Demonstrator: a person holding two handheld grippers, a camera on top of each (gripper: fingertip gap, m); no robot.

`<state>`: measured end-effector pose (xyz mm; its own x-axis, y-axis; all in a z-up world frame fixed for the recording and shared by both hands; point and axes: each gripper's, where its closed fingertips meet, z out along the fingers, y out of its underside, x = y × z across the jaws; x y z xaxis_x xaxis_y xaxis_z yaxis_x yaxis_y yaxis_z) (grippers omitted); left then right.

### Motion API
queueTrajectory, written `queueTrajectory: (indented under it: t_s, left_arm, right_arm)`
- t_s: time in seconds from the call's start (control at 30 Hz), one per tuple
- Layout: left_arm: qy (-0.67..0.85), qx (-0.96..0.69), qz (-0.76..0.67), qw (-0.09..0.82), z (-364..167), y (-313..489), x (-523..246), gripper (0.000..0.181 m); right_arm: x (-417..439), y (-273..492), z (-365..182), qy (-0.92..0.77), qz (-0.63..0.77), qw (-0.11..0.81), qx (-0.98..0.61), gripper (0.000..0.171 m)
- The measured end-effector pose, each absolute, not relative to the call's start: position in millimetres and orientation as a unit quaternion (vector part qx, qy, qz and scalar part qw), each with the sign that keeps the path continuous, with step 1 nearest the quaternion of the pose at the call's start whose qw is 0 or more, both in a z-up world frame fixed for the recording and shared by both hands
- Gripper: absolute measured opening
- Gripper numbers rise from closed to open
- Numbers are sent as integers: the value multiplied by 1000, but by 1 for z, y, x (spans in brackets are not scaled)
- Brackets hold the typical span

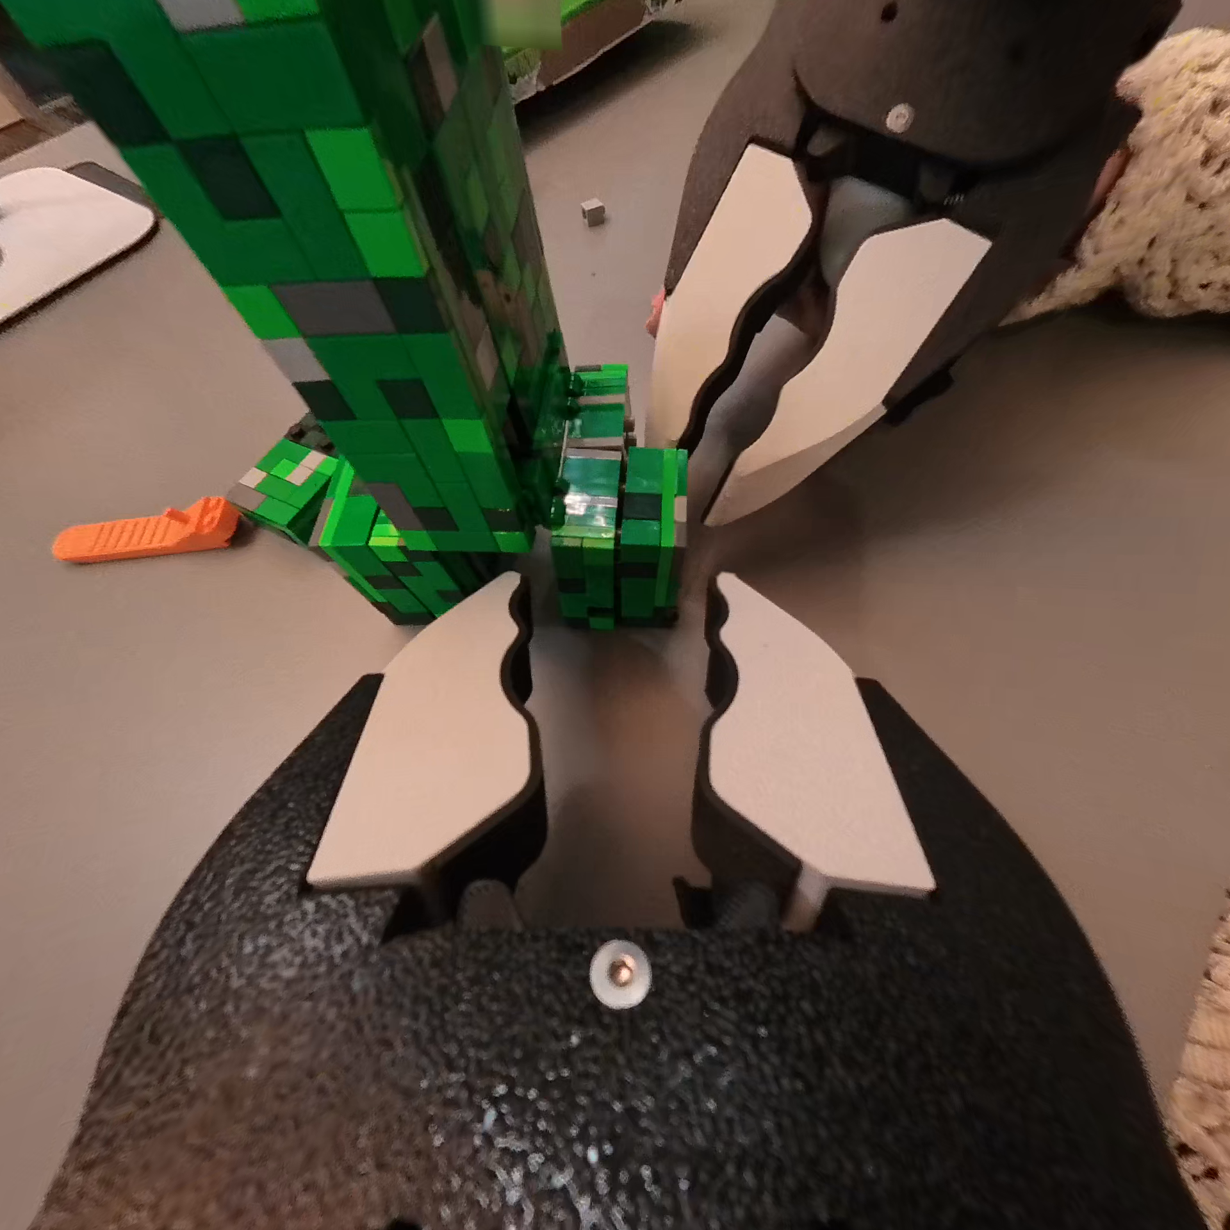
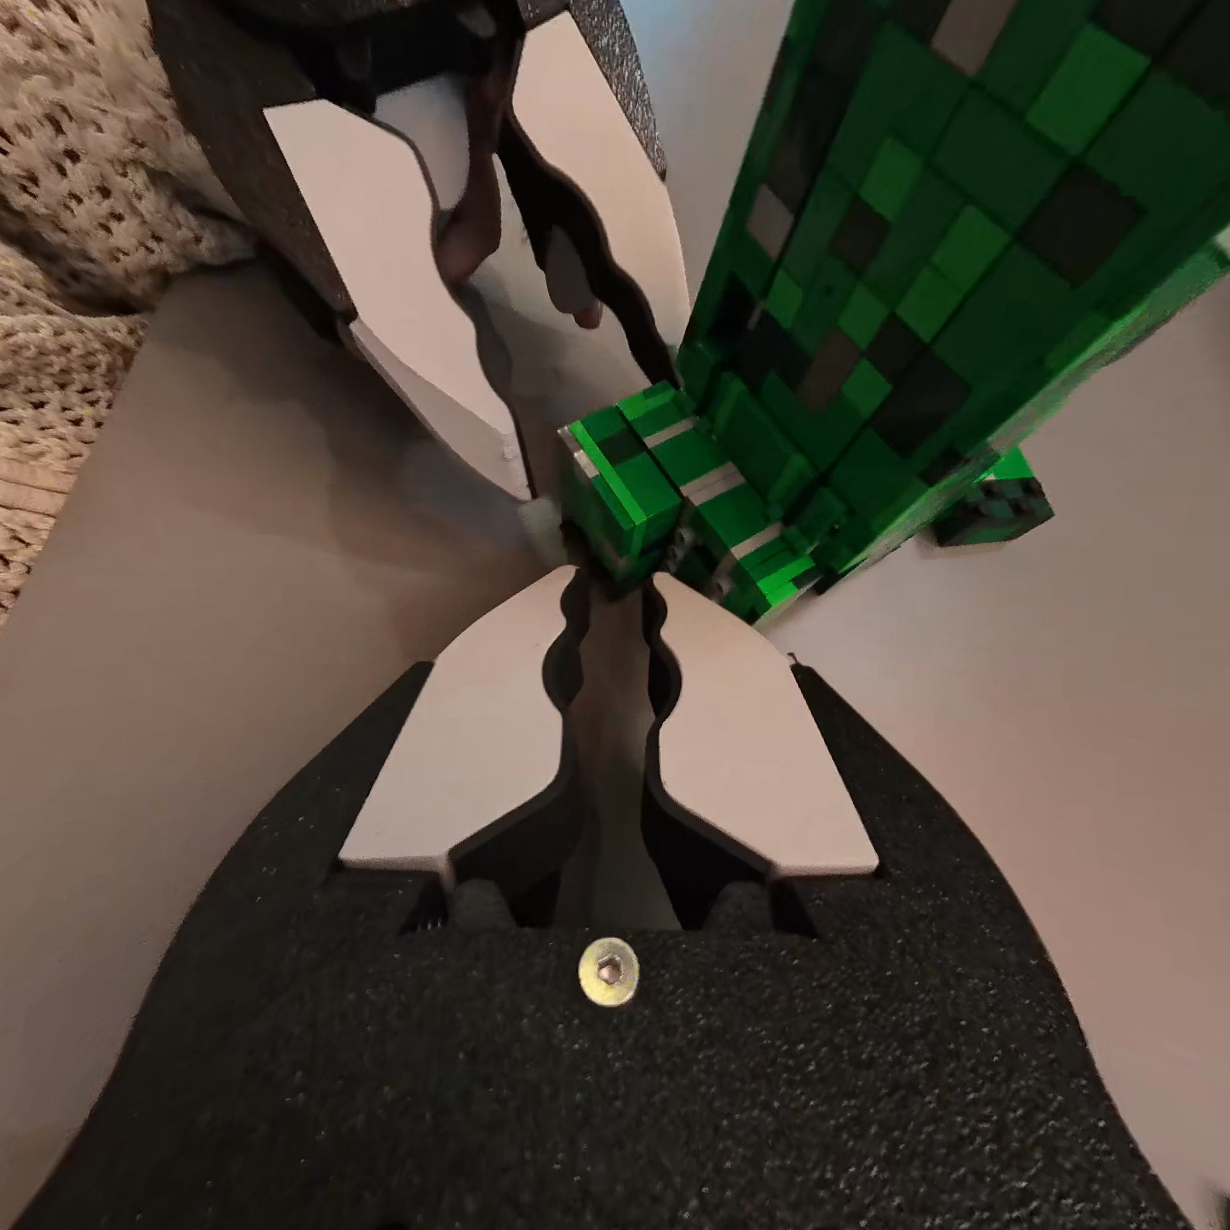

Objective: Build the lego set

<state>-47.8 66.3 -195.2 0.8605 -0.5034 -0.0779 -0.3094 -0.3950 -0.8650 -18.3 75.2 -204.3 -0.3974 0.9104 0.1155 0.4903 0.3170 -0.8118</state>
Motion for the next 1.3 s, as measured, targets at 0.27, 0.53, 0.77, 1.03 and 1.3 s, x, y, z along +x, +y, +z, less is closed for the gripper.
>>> queueTrajectory:
  t_s: [0.27, 0.53, 0.77, 1.03, 1.3]
  left_arm:
    - [241, -827, -91, 501, -193, 71, -48, 43]
    - [242, -828, -89, 499, -194, 73, -47, 40]
    - [241, -831, -81, 495, -195, 74, -48, 41]
    - [243, -827, -87, 500, -193, 73, -46, 42]
    - [245, -832, -80, 492, -196, 74, -46, 40]
  right_arm:
    - [-22, 75, -197, -740, 376, 311, -463, 15]
    - [-25, 71, -196, -741, 377, 316, -458, 14]
    - [-26, 72, -195, -737, 379, 318, -461, 11]
    - [-17, 78, -194, -738, 385, 309, -459, 16]
    - [-21, 74, -190, -734, 393, 313, -456, 19]
